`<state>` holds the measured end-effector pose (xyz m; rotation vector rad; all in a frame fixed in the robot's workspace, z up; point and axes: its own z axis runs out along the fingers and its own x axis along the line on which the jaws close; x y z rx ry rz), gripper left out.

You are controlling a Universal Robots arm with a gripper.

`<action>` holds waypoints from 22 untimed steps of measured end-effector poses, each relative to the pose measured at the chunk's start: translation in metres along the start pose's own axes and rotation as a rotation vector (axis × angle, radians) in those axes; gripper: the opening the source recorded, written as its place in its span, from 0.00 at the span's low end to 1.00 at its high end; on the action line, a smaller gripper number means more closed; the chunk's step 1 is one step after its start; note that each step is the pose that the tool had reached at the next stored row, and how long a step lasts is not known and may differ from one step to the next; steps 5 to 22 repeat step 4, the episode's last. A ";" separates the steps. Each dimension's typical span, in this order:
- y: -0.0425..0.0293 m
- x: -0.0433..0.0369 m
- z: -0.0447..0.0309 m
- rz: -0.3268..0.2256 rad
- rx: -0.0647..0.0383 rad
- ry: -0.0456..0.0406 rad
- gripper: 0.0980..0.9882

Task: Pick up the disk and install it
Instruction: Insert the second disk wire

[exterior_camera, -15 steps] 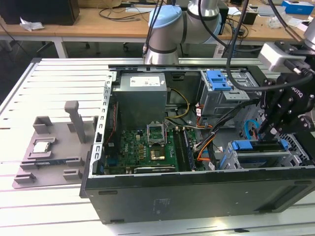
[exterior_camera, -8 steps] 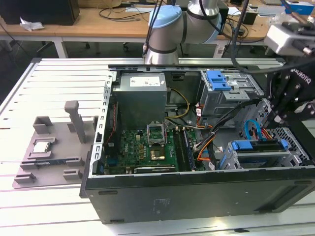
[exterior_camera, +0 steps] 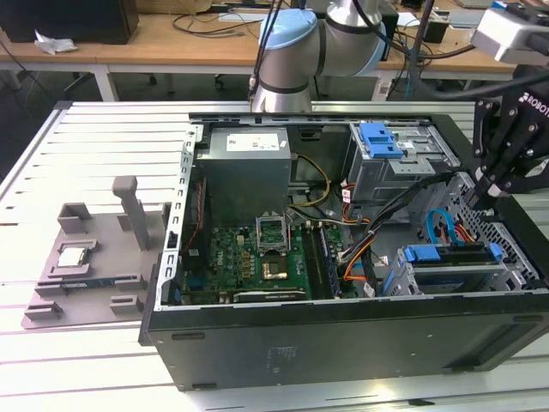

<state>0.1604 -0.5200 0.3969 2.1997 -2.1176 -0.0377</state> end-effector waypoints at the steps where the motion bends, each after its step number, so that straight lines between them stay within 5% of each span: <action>1: 0.0000 0.0000 -0.0001 0.000 0.000 0.0001 0.01; 22: 0.0000 0.0000 -0.0001 0.000 0.000 0.0001 0.01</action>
